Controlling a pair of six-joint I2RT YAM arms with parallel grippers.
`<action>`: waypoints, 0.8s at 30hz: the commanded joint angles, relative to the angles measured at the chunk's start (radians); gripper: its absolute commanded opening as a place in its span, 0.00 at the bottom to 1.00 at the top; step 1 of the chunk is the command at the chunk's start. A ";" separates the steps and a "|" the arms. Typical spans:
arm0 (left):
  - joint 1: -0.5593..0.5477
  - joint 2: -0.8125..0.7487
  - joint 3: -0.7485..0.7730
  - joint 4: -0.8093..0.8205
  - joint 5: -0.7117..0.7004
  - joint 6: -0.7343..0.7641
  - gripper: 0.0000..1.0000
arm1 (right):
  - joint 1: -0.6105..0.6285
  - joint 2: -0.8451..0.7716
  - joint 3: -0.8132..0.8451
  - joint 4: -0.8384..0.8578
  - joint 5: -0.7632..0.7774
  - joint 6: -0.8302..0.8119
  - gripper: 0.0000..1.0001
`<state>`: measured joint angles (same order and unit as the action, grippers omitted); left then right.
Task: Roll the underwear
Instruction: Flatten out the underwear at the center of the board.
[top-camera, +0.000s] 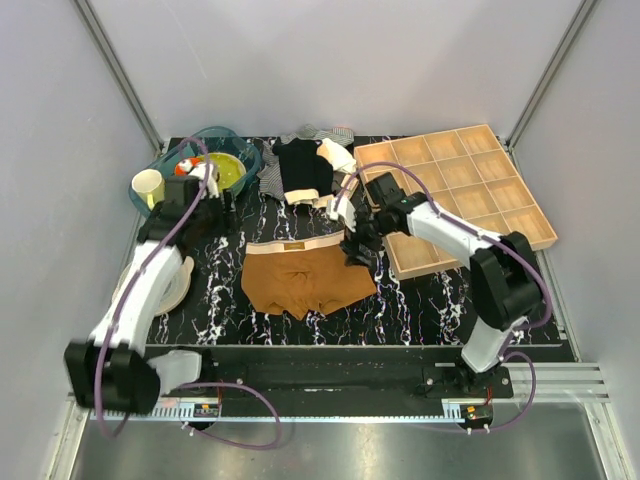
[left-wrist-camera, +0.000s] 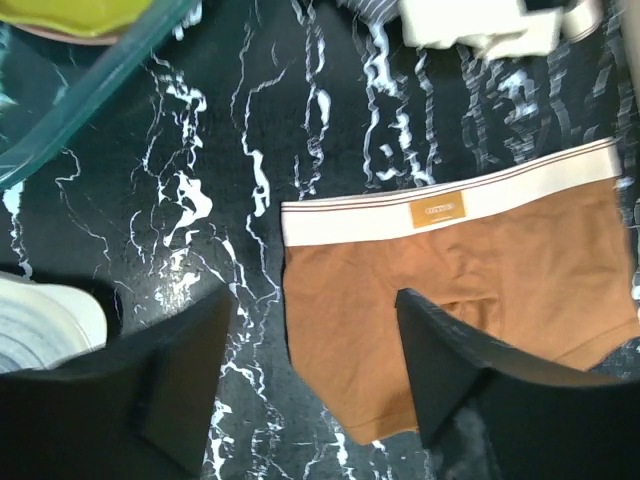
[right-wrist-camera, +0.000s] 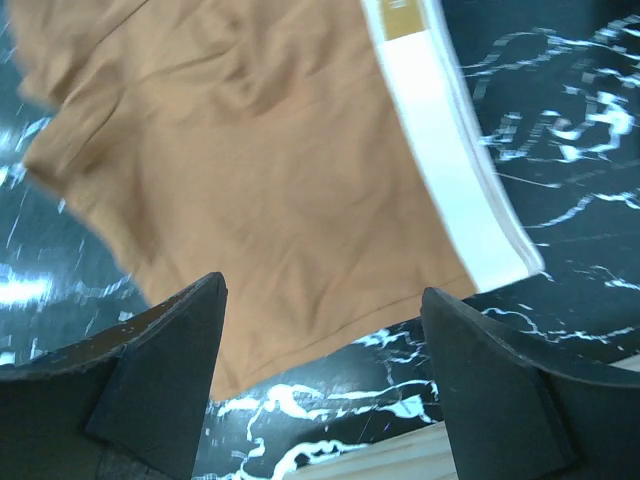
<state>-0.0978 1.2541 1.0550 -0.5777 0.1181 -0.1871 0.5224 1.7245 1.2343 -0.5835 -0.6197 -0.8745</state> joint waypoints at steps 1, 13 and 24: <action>0.004 -0.240 -0.117 0.106 -0.034 0.043 0.78 | -0.021 0.099 0.097 0.129 0.118 0.389 0.86; 0.003 -0.390 -0.233 0.153 0.000 0.055 0.95 | -0.042 0.231 0.136 0.171 0.338 0.684 0.76; 0.003 -0.392 -0.236 0.156 0.018 0.057 0.95 | -0.045 0.304 0.254 0.117 0.293 0.715 0.19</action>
<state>-0.0978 0.8715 0.8108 -0.4751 0.1097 -0.1463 0.4805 2.0415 1.4242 -0.4545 -0.3496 -0.1646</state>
